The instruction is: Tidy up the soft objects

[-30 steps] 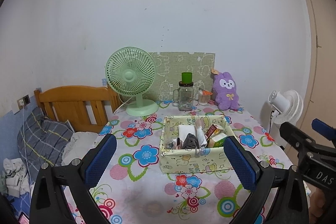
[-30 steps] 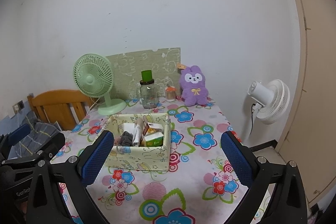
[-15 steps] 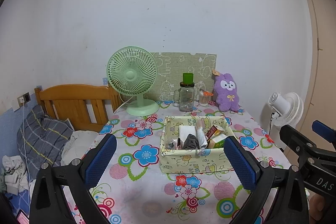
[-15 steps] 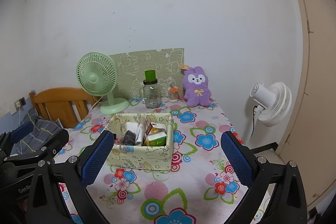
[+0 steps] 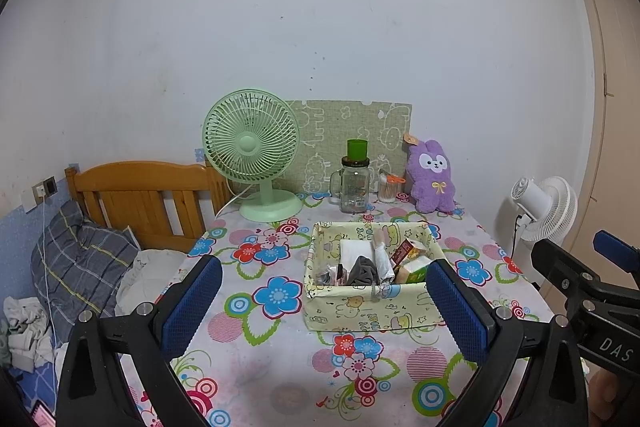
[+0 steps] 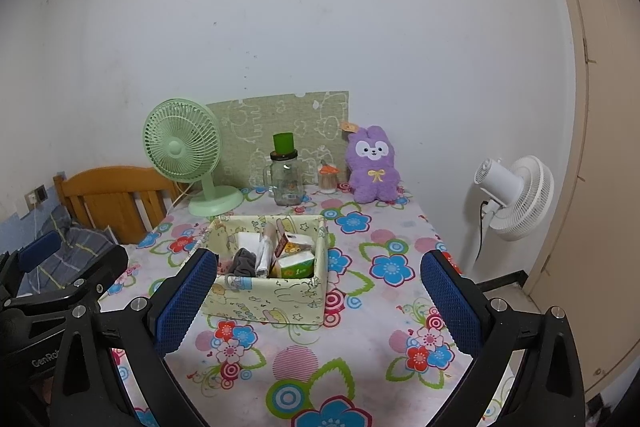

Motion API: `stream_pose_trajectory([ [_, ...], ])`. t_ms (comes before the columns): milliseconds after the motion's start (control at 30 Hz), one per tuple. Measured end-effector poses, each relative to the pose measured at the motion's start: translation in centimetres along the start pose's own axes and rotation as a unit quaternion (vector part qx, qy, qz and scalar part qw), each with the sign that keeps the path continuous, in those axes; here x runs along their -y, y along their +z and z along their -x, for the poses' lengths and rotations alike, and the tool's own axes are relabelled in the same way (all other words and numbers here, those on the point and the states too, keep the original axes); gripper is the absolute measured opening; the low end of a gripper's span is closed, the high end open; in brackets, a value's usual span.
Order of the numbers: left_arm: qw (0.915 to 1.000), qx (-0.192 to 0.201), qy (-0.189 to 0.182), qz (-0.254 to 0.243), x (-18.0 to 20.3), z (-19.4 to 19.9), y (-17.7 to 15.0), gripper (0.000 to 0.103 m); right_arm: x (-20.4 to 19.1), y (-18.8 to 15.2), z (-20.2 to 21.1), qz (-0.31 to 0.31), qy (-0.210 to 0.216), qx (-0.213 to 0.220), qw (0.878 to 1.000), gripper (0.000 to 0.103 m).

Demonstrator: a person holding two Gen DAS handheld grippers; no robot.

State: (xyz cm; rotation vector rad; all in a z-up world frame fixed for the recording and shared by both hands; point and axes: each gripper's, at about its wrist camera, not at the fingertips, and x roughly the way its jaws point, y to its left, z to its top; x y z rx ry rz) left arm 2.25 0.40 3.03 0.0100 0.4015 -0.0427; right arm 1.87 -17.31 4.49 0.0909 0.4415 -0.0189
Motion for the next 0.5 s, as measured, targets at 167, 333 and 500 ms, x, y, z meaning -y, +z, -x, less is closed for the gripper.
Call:
stream_pose_trajectory([
  [167,1.0000,-0.001,0.000,-0.001,0.01,-0.03,0.05,0.103,0.14,0.05,-0.17,0.000,-0.001,-0.001,1.000,0.103],
  [333,1.0000,-0.001,-0.002,0.000,0.03,-0.07,0.06,0.103,0.13,0.05,-0.17,-0.001,-0.002,-0.002,1.000,0.103],
  [500,1.0000,-0.001,-0.001,0.001,0.04,-0.08,0.04,0.103,0.24,0.04,-0.36,-0.001,-0.003,-0.004,1.000,0.103],
])
